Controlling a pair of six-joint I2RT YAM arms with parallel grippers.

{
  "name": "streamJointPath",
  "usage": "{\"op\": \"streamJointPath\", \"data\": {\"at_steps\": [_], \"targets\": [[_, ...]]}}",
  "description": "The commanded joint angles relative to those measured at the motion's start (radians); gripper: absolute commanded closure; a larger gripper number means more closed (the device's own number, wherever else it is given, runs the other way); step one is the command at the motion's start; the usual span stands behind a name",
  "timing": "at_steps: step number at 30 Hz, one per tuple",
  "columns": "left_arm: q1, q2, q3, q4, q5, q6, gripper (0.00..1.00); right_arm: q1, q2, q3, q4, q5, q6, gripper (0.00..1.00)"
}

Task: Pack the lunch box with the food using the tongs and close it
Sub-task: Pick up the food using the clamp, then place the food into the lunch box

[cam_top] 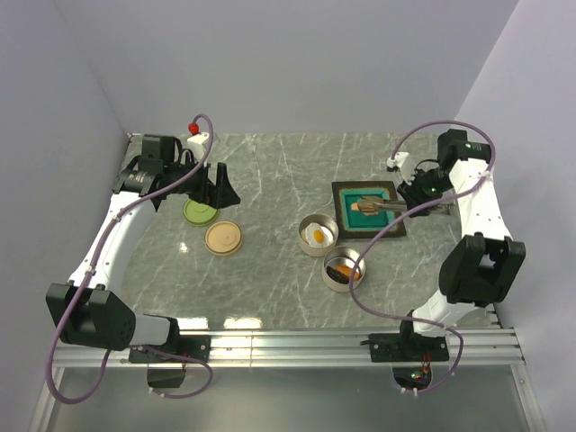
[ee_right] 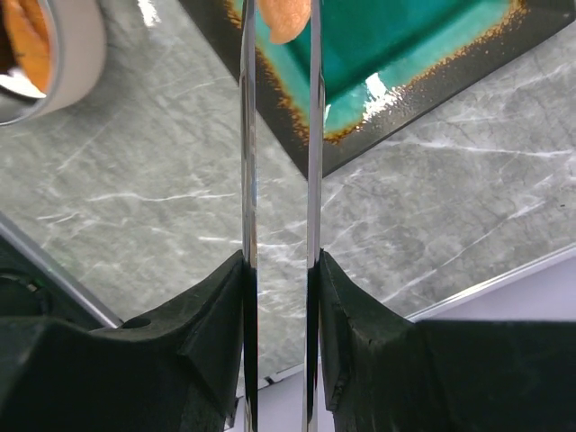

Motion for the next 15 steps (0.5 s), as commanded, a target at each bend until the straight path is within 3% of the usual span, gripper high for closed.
{"op": "streamJointPath", "data": {"at_steps": [1,15], "targets": [[0.004,-0.007,0.03,0.017,0.024,0.005,0.01,-0.009,-0.128,0.001,-0.078,-0.056,-0.015,0.66],[0.004,-0.02,0.018,0.039,0.04,-0.016,0.01,0.01,-0.432,-0.269,-0.145,-0.092,-0.044,0.66]]}}
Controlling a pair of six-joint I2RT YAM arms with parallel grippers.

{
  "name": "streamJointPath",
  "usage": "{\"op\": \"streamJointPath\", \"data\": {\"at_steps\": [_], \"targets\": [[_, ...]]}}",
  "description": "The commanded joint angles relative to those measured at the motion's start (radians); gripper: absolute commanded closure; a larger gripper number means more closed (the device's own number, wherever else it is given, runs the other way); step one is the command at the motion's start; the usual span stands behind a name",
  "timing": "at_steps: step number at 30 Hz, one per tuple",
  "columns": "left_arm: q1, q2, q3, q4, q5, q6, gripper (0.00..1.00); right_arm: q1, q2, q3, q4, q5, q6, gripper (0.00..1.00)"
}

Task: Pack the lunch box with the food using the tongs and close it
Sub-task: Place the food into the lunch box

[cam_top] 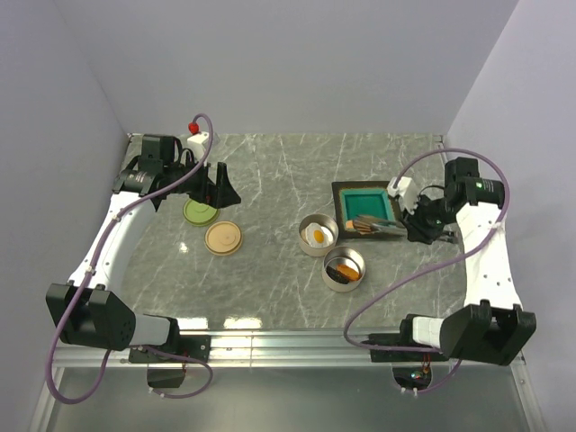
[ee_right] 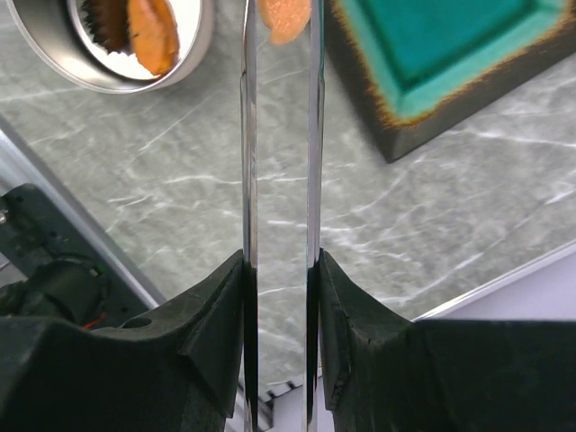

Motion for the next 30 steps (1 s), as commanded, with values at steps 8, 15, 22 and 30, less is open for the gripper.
{"op": "streamJointPath", "data": {"at_steps": [8,15,22,30], "targets": [[0.004,-0.037,0.007,0.026,0.023,-0.007,0.0,0.089,-0.198,-0.181,-0.095,-0.005,-0.011,0.66],[0.004,-0.046,0.006,0.025,0.019,-0.007,0.0,0.145,-0.215,-0.261,-0.065,0.003,0.029,0.65],[0.004,-0.046,-0.002,0.028,0.014,-0.005,0.01,0.161,-0.224,-0.289,-0.049,0.012,0.043,0.57],[0.004,-0.042,0.003,0.028,0.016,-0.005,0.01,0.193,-0.215,-0.255,-0.045,-0.016,0.07,0.48]]}}
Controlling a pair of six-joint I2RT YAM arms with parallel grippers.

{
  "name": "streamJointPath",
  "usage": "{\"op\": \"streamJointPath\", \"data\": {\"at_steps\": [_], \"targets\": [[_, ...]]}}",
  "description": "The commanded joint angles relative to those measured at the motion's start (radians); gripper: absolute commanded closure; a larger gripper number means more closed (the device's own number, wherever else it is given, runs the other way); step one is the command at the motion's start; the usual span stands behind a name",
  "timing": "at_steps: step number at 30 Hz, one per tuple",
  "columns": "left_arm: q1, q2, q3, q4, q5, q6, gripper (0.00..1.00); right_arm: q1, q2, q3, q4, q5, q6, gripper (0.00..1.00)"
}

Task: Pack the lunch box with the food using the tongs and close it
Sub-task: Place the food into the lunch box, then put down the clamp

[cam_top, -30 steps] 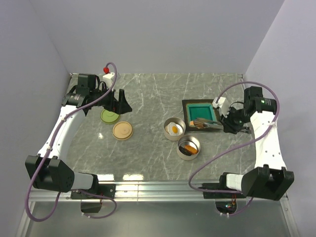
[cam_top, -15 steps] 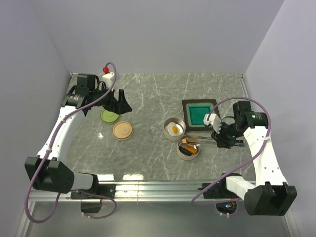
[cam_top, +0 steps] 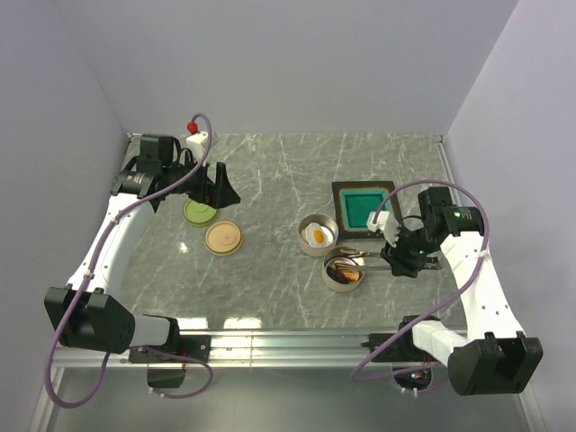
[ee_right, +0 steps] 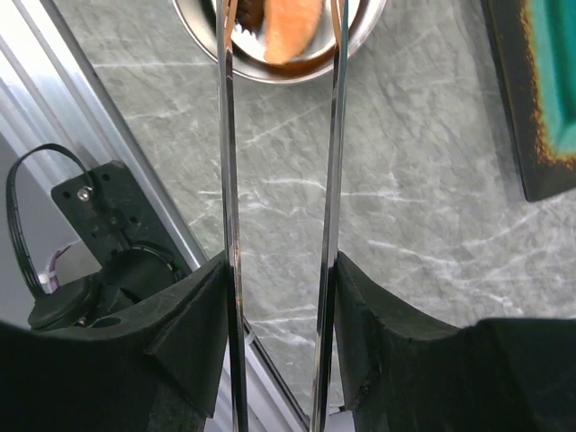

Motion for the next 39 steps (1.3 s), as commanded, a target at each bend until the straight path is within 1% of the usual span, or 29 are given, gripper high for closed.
{"op": "streamJointPath", "data": {"at_steps": [1,3,5,7,8,11,13,15,21,25,32,39], "targets": [[0.004,-0.028,0.003,0.028,0.016,-0.006,0.01,0.019,-0.009,0.037,-0.035,-0.028,0.019,0.47],[0.004,-0.029,0.003,0.027,0.013,-0.003,0.01,0.019,-0.004,0.057,-0.033,-0.046,0.032,0.47],[0.004,-0.031,0.004,0.024,0.013,-0.003,0.01,0.016,0.003,0.081,-0.012,-0.071,0.072,0.5],[0.004,-0.031,0.006,0.024,0.014,-0.003,0.01,-0.002,0.036,0.139,0.029,-0.124,0.138,0.52],[0.003,-0.029,0.007,0.025,0.017,-0.007,0.01,-0.034,0.054,0.187,0.045,-0.147,0.163,0.52],[0.004,-0.025,0.015,0.025,0.02,-0.01,0.0,-0.074,0.147,0.276,0.117,-0.2,0.258,0.53],[0.004,-0.025,0.021,0.027,0.02,-0.01,0.0,-0.106,0.218,0.305,0.199,-0.201,0.316,0.53],[0.004,-0.022,0.026,0.024,0.017,-0.009,0.0,-0.119,0.282,0.321,0.297,-0.16,0.377,0.53],[0.004,-0.02,0.022,0.028,0.017,-0.007,0.01,-0.148,0.485,0.391,0.408,-0.1,0.46,0.53],[0.004,-0.025,0.012,0.031,0.008,-0.003,0.01,-0.159,0.565,0.391,0.488,-0.071,0.468,0.53],[0.004,-0.003,0.019,0.03,0.014,0.0,0.01,-0.159,0.697,0.385,0.511,-0.054,0.419,0.51],[0.004,0.001,0.012,0.034,0.01,0.002,0.01,-0.157,0.729,0.305,0.569,-0.025,0.419,0.48]]}}
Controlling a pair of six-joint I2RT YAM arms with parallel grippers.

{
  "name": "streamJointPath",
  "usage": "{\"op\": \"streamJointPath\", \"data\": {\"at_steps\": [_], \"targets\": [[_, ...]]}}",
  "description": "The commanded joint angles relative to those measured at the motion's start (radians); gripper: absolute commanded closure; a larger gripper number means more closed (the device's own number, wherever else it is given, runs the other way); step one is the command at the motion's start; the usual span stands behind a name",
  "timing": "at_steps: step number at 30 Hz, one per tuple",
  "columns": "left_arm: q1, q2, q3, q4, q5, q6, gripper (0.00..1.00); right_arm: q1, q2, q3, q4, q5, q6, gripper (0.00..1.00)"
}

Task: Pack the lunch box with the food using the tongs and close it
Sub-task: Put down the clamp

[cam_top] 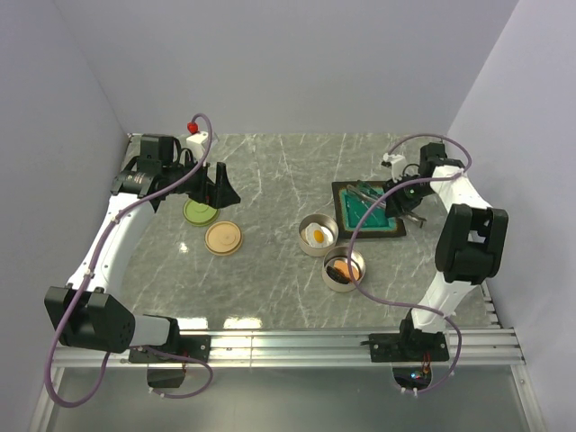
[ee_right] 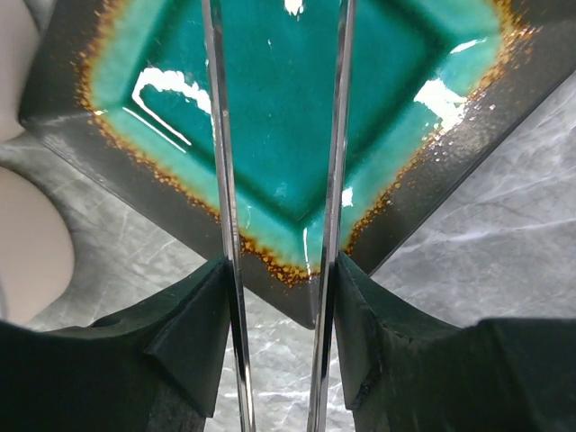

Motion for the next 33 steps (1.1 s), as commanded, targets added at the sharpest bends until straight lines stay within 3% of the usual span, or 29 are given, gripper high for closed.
{"op": "streamJointPath", "data": {"at_steps": [1,11,16,17,25,26,33], "targets": [[0.004,0.002,0.012,0.034,0.011,0.0,0.01,-0.002,-0.003,-0.031,0.062,0.018,-0.007,0.47],[0.004,0.02,0.036,0.015,0.009,0.006,0.01,0.022,0.04,-0.103,0.107,0.064,-0.022,0.41],[0.004,0.014,0.036,0.006,-0.003,0.012,0.01,0.035,0.023,-0.137,0.121,0.088,-0.013,0.26],[0.004,0.013,0.036,0.004,-0.005,0.011,0.0,0.039,0.016,-0.144,0.121,0.091,-0.007,0.18],[0.004,0.009,0.042,-0.025,-0.028,0.018,0.0,0.039,-0.02,-0.147,0.11,0.11,0.028,0.13],[0.004,0.01,0.044,-0.031,-0.029,0.02,0.01,0.038,-0.024,-0.144,0.105,0.11,0.033,0.02],[0.004,-0.004,0.036,-0.058,-0.054,0.034,0.01,0.041,-0.046,-0.124,0.061,0.098,0.05,0.0]]}}
